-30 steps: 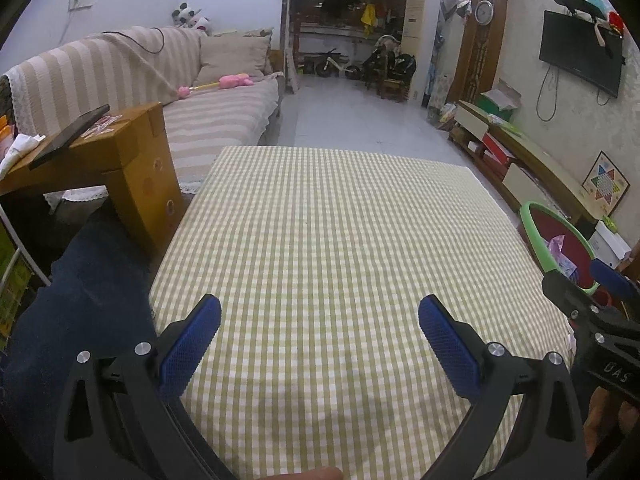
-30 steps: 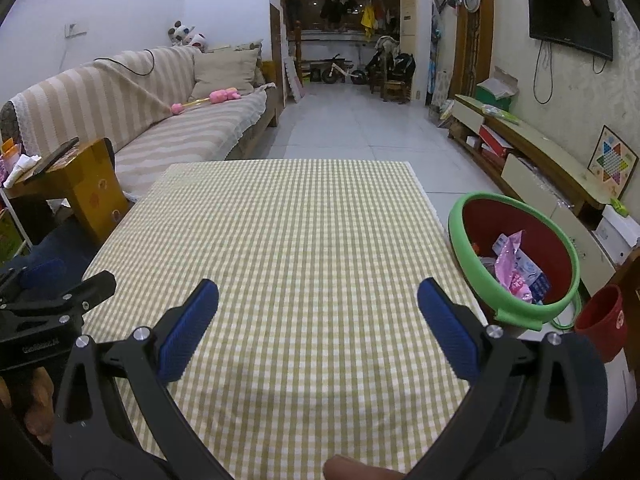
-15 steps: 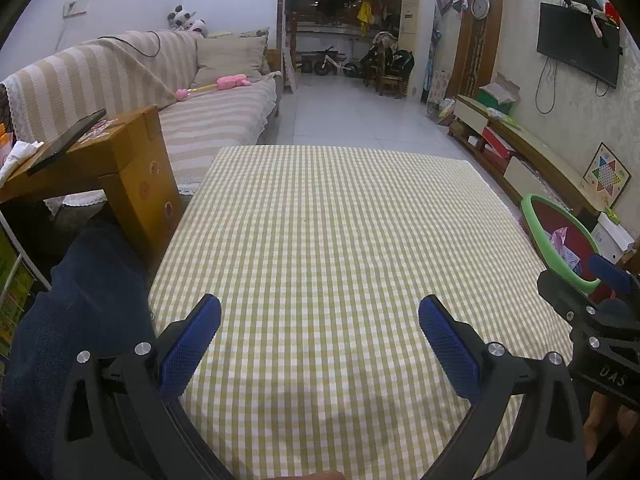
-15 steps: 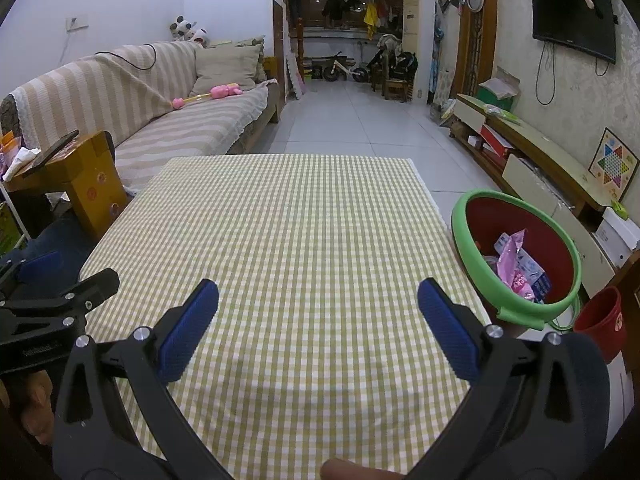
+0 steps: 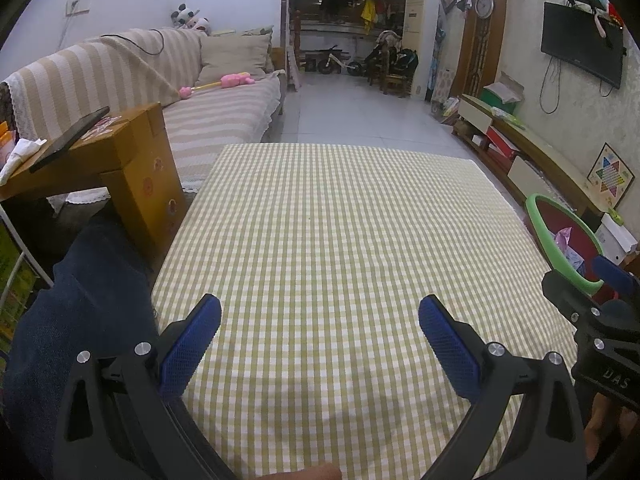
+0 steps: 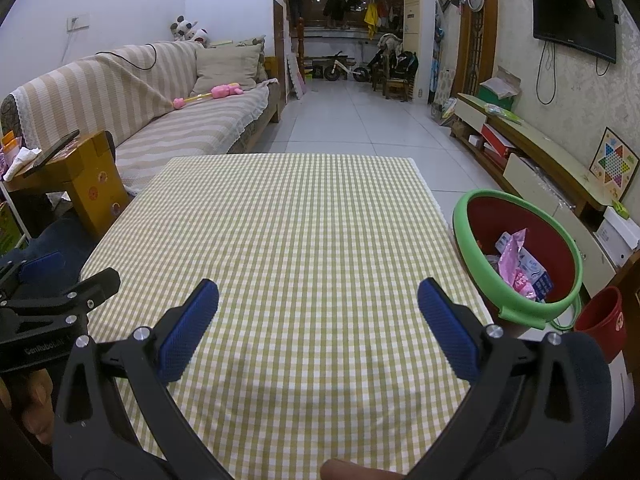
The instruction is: Collect trash
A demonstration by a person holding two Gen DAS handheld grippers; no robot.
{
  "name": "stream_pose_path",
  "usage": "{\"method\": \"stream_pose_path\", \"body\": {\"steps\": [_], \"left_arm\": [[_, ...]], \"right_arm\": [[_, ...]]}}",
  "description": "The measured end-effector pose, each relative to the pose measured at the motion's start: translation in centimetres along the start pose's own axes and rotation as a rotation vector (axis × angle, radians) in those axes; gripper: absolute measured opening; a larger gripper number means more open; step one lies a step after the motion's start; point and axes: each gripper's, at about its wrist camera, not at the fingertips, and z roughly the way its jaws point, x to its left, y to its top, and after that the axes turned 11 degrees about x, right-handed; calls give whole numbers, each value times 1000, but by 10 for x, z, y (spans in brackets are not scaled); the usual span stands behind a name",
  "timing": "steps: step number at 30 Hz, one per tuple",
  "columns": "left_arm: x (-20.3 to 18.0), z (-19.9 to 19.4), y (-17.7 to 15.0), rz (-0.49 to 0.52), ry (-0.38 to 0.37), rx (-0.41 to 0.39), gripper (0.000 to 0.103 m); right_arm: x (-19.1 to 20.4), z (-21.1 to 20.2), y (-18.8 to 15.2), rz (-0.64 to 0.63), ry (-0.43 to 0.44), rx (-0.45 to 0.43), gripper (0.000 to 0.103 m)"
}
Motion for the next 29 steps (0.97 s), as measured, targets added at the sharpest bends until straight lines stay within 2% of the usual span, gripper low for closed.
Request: {"method": "stream_pose_path", "body": {"steps": [16,21,29], "left_arm": [[-3,2,0,4,14,9,95],[-6,-4,-3,14,12,-29,95],[-3,-1,-1,-4,13,-7,95]], "right_arm": [[-2,0,-1,13,0,7,98],[-2,0,-1,13,-1,7,98],[-3,0,-1,16,0,8,98]]}}
